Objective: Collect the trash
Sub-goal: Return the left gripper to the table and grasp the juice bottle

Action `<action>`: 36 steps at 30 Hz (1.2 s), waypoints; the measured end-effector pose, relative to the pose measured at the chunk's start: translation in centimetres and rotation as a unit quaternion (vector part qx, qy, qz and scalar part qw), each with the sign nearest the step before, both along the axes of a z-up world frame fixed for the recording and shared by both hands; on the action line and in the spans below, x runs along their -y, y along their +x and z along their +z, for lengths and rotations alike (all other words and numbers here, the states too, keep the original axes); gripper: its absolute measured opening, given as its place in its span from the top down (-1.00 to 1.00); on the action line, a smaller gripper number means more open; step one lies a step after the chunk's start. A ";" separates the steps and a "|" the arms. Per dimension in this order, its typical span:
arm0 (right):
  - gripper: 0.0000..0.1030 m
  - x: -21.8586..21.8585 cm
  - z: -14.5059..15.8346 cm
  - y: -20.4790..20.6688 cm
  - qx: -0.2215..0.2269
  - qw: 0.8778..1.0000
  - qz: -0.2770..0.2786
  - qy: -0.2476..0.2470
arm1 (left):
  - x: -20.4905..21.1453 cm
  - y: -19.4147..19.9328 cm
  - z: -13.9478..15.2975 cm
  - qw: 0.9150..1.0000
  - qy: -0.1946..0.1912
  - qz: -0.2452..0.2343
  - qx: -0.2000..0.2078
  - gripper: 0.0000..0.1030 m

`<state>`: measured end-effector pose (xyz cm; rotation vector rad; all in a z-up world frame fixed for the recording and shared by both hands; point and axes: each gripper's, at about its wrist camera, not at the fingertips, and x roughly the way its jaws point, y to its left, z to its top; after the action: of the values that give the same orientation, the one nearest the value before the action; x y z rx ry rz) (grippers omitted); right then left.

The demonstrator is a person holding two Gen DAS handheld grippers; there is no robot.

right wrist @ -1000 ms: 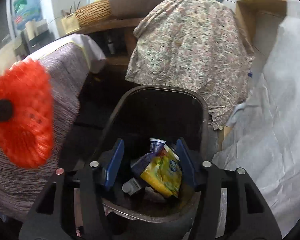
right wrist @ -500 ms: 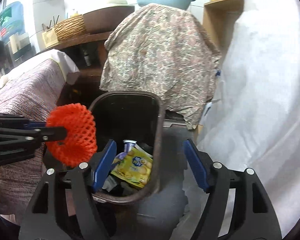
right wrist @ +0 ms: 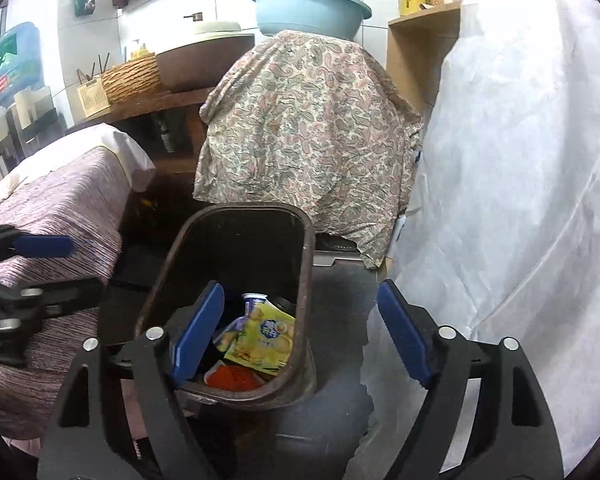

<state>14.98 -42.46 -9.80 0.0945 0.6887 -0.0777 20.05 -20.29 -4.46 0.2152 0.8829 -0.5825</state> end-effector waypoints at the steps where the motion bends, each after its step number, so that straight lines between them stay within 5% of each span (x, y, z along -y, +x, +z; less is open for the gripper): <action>1: -0.56 -0.3 0.1 0.2 -0.001 1.000 0.005 0.005 | -1.2 -0.6 0.9 1.000 -0.005 0.000 0.004 -0.70; 11: -0.66 -10.2 4.5 1.7 0.029 0.991 0.130 0.019 | -12.9 -4.6 7.6 0.996 -0.031 0.070 0.051 -0.85; 17: -0.69 -16.3 7.2 1.7 0.051 0.978 0.200 0.015 | -20.2 -5.7 9.4 0.991 -0.013 0.120 0.054 -0.85; 22: -0.71 -20.6 8.6 1.4 0.060 0.968 0.245 -0.001 | -25.3 -5.4 10.0 0.986 0.038 0.158 0.044 -0.86; 27: -0.71 -23.1 8.5 0.9 0.058 0.963 0.265 0.001 | -27.9 -3.5 8.4 0.985 0.060 0.160 -0.014 -0.85; 36: -0.71 -23.8 8.8 0.5 0.051 0.962 0.269 -0.001 | -25.8 -3.3 3.8 0.986 0.079 0.097 -0.109 -0.85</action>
<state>15.51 -18.64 -0.98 -0.0934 0.5906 0.4471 16.79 5.53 -0.69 0.2089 1.1499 -0.3592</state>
